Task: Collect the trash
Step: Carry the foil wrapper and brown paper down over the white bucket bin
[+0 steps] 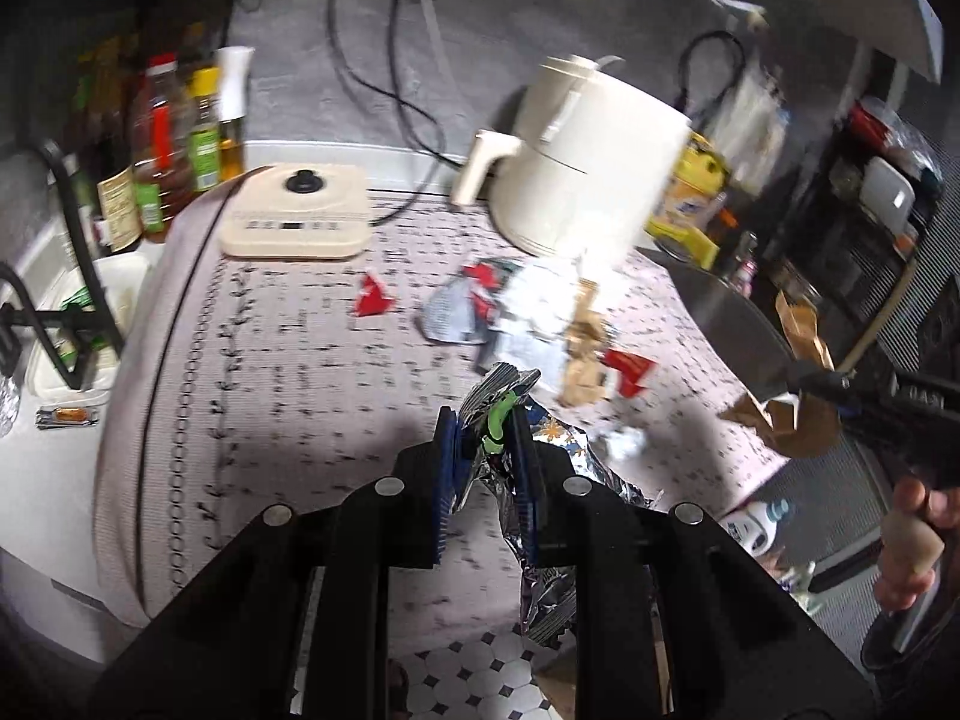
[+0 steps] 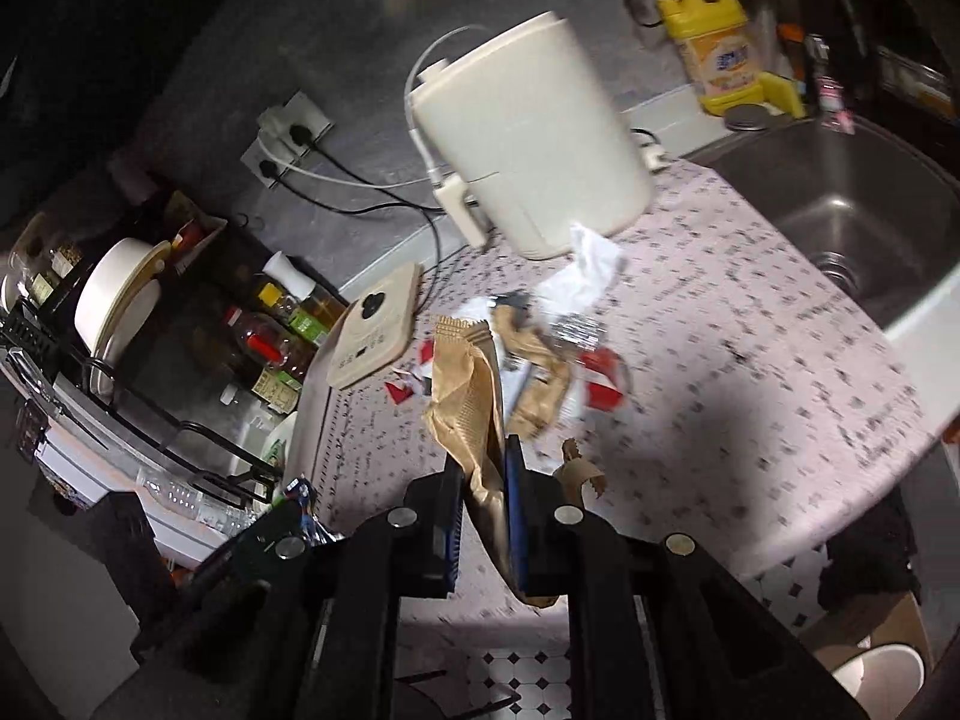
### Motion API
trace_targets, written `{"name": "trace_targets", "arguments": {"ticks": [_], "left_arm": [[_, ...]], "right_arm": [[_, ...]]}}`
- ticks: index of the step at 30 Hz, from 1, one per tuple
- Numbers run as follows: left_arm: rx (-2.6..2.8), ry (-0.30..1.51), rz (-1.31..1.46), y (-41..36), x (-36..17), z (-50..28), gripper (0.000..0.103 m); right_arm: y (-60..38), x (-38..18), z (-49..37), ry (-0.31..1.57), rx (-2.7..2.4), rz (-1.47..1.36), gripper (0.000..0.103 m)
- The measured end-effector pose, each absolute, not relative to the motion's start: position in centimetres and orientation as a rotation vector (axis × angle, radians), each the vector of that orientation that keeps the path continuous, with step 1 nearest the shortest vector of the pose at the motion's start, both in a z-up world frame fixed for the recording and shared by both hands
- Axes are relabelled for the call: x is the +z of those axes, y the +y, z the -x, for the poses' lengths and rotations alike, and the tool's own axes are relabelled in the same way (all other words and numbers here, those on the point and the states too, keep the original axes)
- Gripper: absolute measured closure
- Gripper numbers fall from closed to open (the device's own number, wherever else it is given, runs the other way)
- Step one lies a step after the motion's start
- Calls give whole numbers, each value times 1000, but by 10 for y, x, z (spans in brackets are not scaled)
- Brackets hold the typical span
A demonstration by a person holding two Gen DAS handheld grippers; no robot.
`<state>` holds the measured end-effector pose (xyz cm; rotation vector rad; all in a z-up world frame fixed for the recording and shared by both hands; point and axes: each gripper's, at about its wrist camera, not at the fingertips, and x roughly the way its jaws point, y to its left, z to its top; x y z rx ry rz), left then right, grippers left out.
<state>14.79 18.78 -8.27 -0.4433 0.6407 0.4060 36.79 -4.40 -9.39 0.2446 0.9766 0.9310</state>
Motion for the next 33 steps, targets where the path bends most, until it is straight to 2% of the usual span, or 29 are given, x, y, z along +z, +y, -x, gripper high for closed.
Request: {"name": "trace_targets", "arguments": {"ticks": [17, 33], "left_arm": [[169, 761, 329, 45, -93, -199, 85], [-66, 871, 287, -91, -136, -229, 85]], "right_arm": [[-238, -156, -332, 1029, 652, -256, 89], [-398, -250, -295, 1198, 362, -355, 87]]}}
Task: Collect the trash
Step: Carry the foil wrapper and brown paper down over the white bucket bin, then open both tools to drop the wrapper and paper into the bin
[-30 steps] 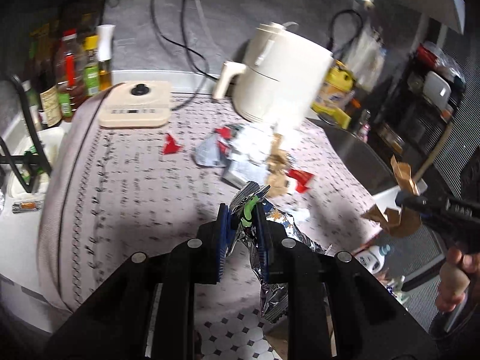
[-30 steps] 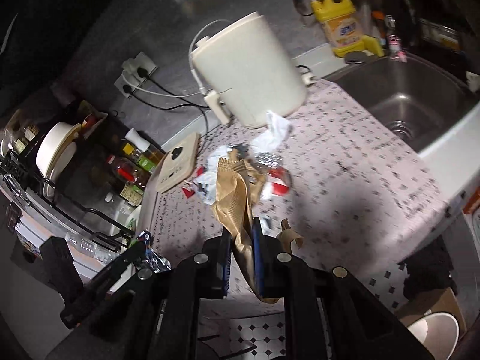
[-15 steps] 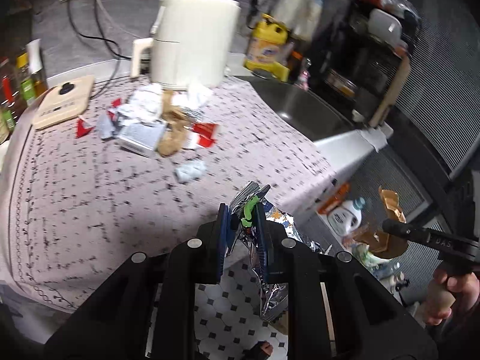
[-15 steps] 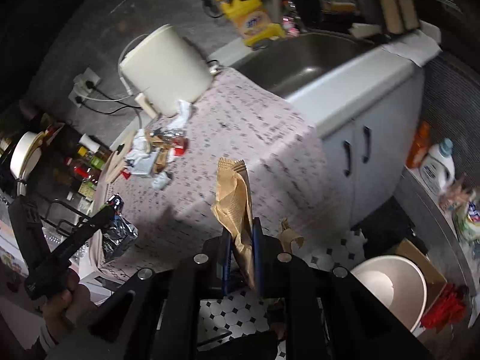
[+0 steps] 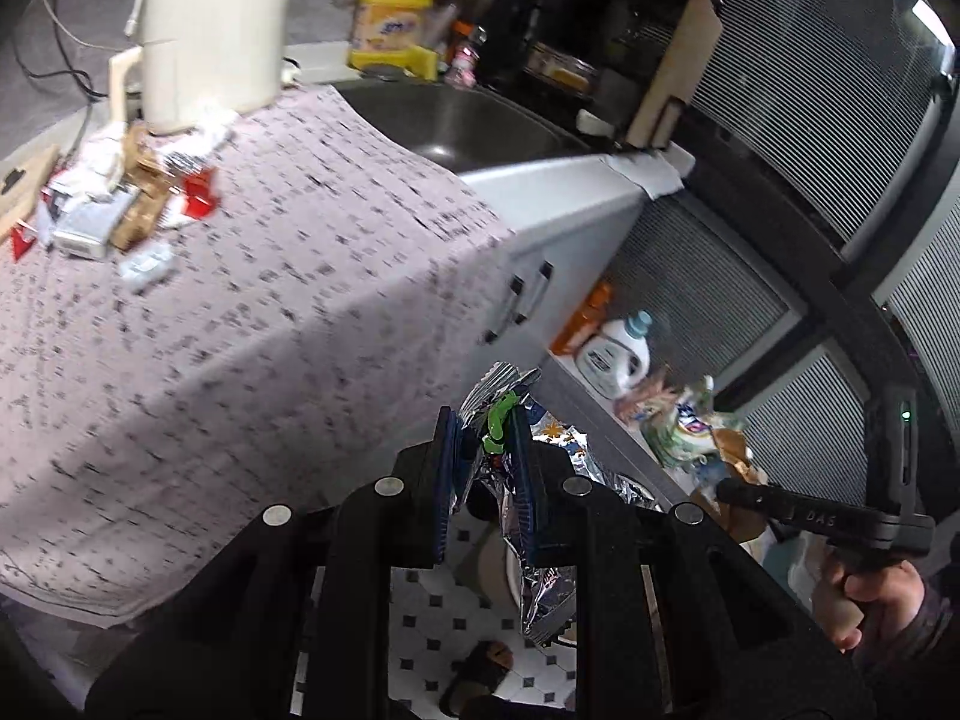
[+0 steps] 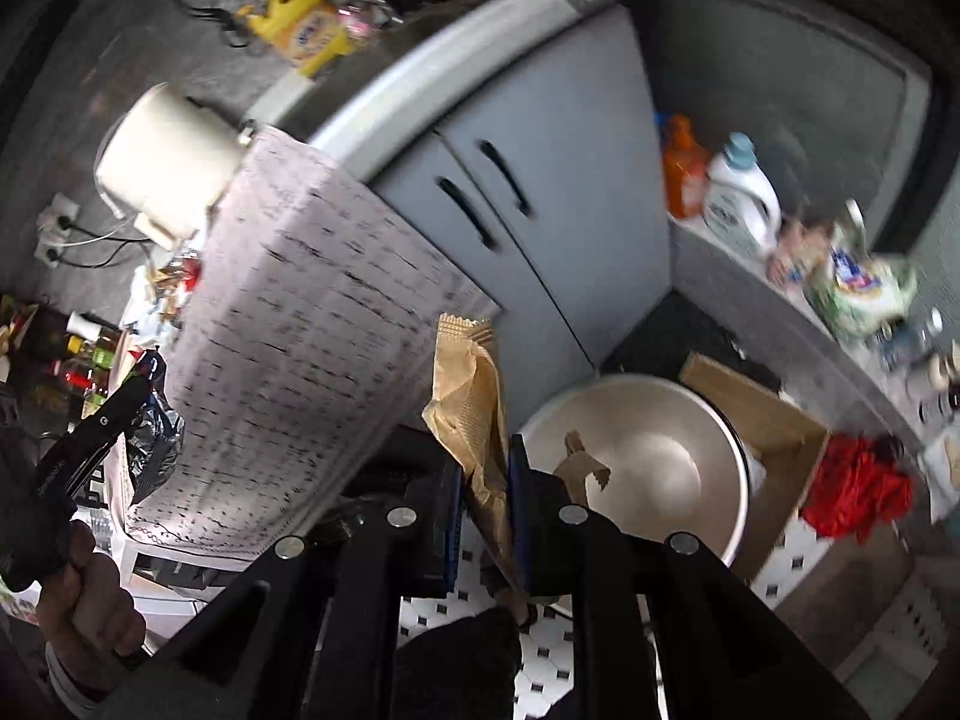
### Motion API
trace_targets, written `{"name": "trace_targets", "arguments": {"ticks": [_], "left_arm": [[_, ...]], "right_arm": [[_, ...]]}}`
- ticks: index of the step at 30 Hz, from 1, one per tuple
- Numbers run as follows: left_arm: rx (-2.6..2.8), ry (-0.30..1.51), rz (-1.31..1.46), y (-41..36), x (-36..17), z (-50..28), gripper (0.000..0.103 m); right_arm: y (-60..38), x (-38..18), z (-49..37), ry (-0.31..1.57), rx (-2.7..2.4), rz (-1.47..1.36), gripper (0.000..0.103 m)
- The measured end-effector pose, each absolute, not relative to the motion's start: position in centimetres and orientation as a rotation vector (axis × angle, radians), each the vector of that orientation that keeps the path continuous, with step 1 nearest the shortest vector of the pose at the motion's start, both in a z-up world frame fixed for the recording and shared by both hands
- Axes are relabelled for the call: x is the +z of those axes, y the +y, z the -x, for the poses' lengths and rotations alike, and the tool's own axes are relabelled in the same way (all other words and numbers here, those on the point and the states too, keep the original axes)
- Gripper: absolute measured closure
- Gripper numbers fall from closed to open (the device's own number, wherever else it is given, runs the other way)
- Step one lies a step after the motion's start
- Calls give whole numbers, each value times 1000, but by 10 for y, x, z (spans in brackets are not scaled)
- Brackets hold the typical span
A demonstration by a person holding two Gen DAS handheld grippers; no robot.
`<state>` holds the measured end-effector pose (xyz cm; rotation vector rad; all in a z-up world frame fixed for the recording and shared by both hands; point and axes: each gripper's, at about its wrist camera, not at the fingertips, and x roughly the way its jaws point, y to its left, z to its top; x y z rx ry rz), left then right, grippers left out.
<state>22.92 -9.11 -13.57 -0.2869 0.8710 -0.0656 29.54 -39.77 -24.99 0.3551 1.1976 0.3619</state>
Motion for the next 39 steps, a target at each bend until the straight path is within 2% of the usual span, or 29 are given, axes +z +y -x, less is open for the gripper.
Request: {"name": "trace_targets", "arguments": {"ticks": [6, 7, 8, 10, 11, 23, 25, 27, 30, 36, 39], "left_arm": [[-145, 910, 275, -134, -156, -235, 85], [-154, 918, 270, -141, -159, -236, 85], [-162, 927, 269, -145, -162, -237, 85], [-177, 941, 267, -154, -168, -238, 85], [-182, 946, 264, -158, -169, -239, 85], [-283, 1026, 254, -215, -198, -253, 82], [-321, 1029, 279, -225, -200, -257, 71], [-358, 1015, 295, -232, -198, -259, 48], [-382, 984, 287, -238, -191, -261, 31], [-328, 952, 279, -220, -178, -262, 24], [-269, 935, 283, -195, -171, -258, 21]], "right_arm": [[-428, -279, -288, 1256, 324, -386, 87], [-430, -283, -289, 1262, 327, -391, 83], [-432, -287, -289, 1269, 332, -395, 70], [-436, -288, -288, 1263, 319, -393, 50], [-437, -286, -287, 1252, 316, -395, 48], [-499, -263, -260, 1176, 198, -413, 48], [-512, -258, -256, 1164, 171, -423, 48], [-523, -254, -251, 1151, 146, -430, 48], [-532, -252, -250, 1142, 124, -439, 48], [-520, -250, -256, 1146, 141, -431, 48], [-501, -245, -263, 1138, 170, -420, 41]]}}
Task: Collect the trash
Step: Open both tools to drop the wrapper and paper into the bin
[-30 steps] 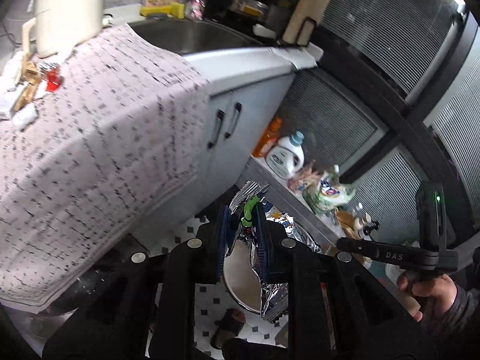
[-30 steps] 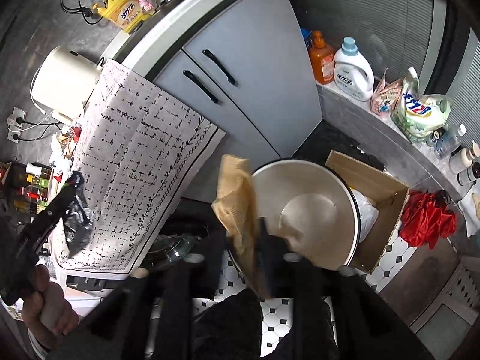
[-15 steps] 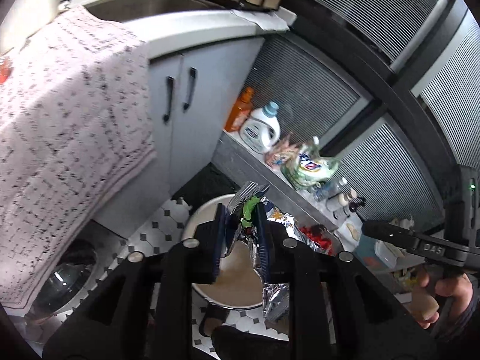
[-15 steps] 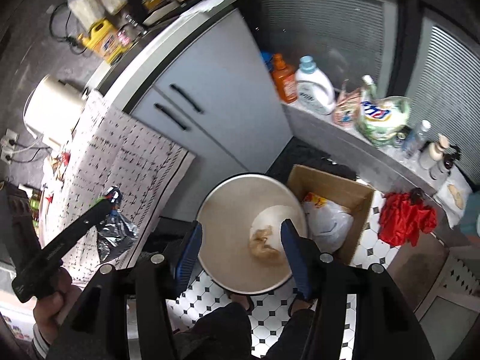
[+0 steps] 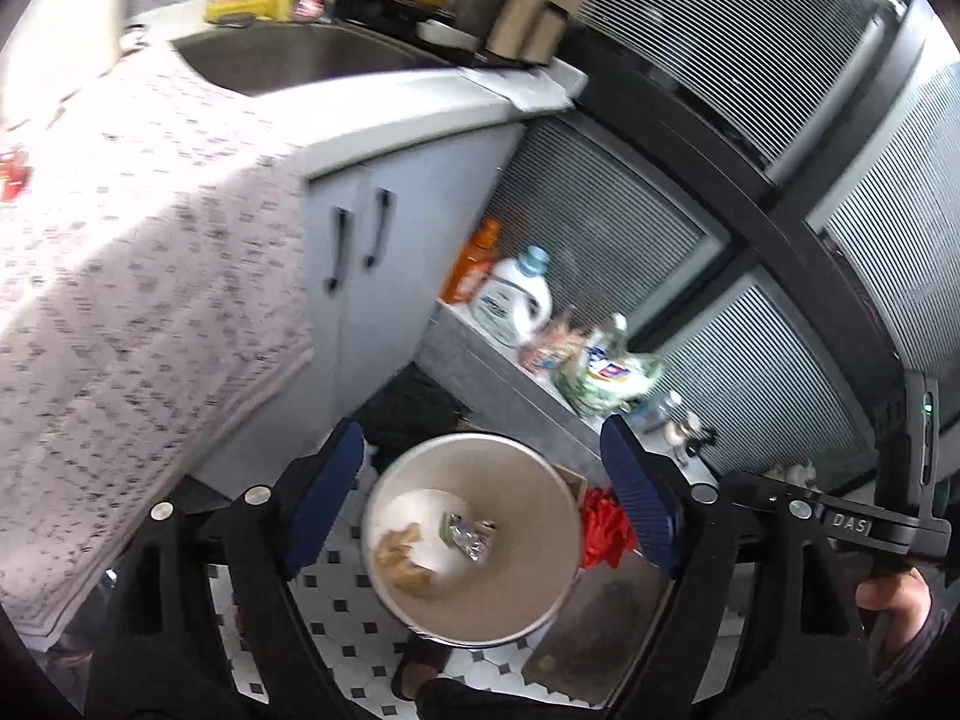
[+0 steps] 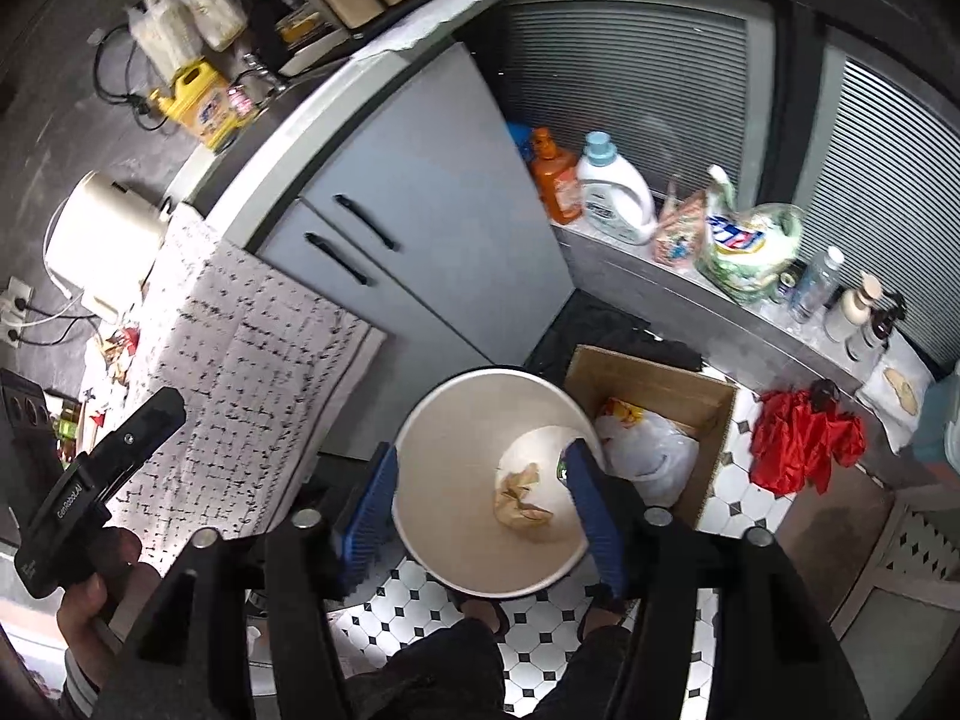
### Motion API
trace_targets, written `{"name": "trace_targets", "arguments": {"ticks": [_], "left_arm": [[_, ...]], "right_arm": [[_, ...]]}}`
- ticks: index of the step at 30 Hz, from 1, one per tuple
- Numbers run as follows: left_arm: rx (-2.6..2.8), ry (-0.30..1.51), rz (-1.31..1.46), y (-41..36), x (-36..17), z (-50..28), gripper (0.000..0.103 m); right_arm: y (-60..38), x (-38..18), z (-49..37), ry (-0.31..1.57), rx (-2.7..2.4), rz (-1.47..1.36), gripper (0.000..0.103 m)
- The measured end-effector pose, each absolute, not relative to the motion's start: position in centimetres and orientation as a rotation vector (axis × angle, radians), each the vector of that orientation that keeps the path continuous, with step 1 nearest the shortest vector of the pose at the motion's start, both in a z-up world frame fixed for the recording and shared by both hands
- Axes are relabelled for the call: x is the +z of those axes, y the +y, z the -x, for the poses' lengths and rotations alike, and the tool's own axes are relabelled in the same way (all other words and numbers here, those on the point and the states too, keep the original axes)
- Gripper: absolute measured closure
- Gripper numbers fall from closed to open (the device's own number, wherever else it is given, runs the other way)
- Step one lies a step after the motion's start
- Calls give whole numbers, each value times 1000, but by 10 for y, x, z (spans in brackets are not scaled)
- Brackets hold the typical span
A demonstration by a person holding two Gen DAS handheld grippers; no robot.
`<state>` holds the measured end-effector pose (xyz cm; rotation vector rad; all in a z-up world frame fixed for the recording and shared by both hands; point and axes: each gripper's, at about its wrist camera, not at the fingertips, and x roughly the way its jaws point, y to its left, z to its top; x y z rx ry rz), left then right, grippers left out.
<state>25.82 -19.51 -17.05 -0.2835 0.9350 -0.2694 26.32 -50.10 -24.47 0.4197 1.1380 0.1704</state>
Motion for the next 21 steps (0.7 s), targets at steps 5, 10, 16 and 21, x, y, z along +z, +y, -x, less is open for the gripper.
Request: {"name": "trace_targets", "arguments": {"ticks": [5, 10, 16, 21], "left_arm": [[-149, 902, 309, -140, -158, -251, 18], [-37, 861, 339, -80, -143, -238, 15], [68, 819, 368, -14, -131, -223, 15], [141, 792, 403, 37, -128, -212, 15]], "right_arm": [[-456, -230, -277, 1116, 241, -381, 29], [-398, -213, -294, 1085, 330, -336, 21], [-325, -193, -310, 1051, 422, -288, 12], [-272, -179, -318, 1036, 482, -234, 11]]}}
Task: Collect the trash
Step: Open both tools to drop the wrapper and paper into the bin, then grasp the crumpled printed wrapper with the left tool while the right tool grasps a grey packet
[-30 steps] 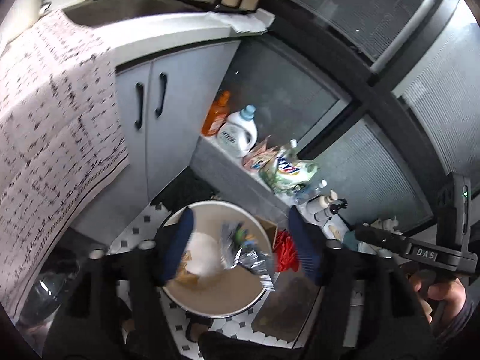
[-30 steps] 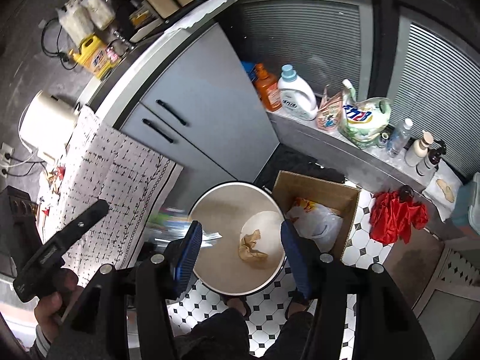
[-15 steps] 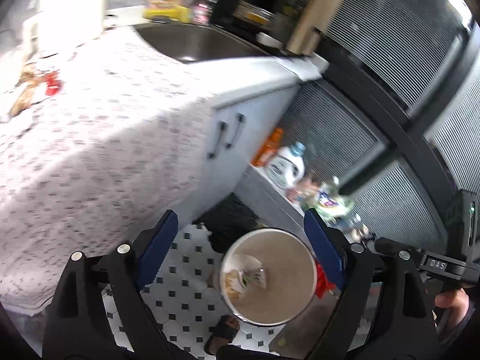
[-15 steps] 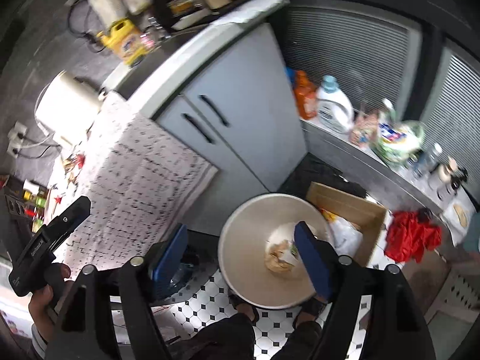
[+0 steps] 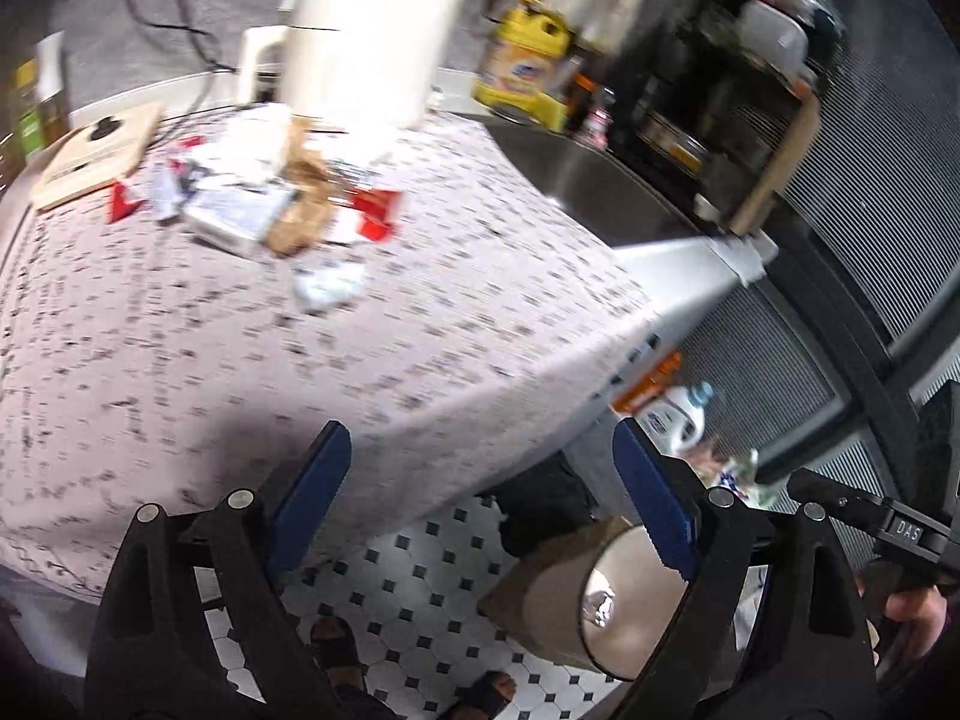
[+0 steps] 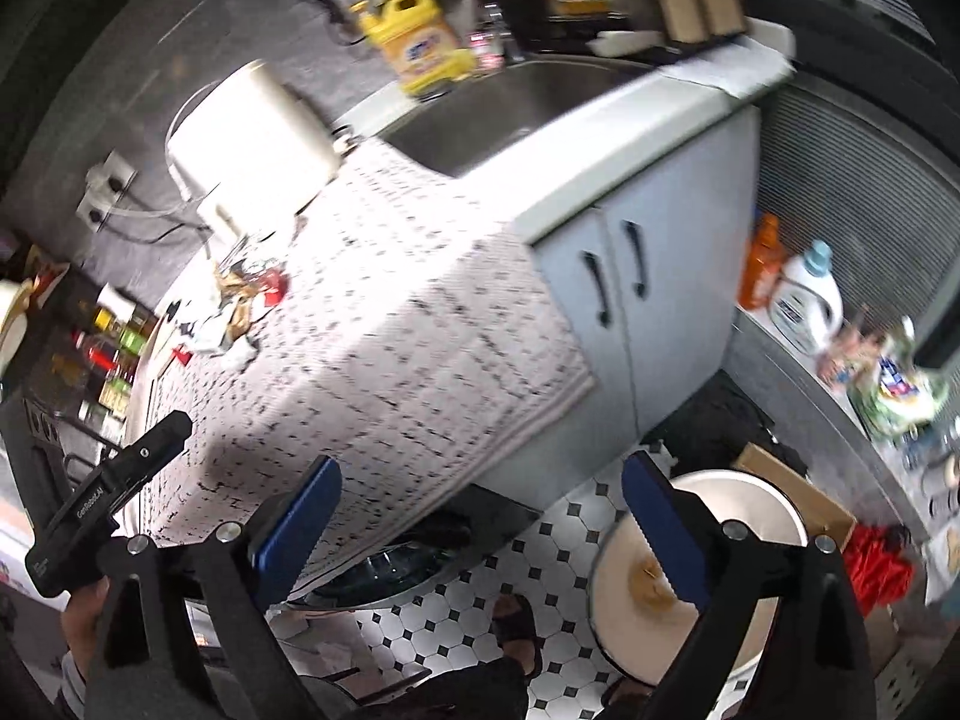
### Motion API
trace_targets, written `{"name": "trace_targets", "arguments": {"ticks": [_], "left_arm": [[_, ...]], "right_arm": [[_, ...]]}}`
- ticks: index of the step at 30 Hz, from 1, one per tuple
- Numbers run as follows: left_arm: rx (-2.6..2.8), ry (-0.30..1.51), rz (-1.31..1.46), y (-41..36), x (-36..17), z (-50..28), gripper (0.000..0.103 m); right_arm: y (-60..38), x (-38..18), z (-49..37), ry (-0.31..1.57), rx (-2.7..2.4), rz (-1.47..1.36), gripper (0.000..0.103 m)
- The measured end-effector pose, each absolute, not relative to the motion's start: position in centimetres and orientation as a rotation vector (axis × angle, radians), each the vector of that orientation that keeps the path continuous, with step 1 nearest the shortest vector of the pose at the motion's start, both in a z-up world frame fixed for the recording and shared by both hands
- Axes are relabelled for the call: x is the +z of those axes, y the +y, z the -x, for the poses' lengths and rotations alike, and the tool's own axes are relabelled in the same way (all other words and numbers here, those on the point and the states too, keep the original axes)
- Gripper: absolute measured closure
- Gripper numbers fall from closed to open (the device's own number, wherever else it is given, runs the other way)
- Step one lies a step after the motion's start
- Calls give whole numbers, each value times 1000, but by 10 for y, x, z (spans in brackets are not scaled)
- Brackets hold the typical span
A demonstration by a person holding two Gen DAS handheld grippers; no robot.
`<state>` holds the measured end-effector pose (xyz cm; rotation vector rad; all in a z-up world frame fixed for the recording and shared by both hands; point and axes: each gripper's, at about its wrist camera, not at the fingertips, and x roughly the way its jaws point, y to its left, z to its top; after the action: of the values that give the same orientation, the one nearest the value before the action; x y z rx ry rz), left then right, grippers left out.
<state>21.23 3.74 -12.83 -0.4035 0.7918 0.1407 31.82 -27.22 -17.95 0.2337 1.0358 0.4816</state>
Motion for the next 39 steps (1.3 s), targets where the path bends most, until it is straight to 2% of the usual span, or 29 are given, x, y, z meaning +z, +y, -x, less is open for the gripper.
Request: {"name": "trace_targets", "arguments": {"ticks": [17, 21, 29, 39], "left_arm": [[310, 678, 489, 175, -123, -184, 16], [323, 669, 498, 208, -125, -190, 27], [313, 676, 490, 265, -130, -216, 37], [232, 761, 446, 307, -153, -272, 38]], "right_arm": [[-123, -166, -332, 1032, 609, -89, 11], [-92, -166, -334, 1029, 620, -73, 13], [-39, -166, -347, 1017, 611, -68, 17], [14, -168, -359, 1021, 590, -33, 18]]}}
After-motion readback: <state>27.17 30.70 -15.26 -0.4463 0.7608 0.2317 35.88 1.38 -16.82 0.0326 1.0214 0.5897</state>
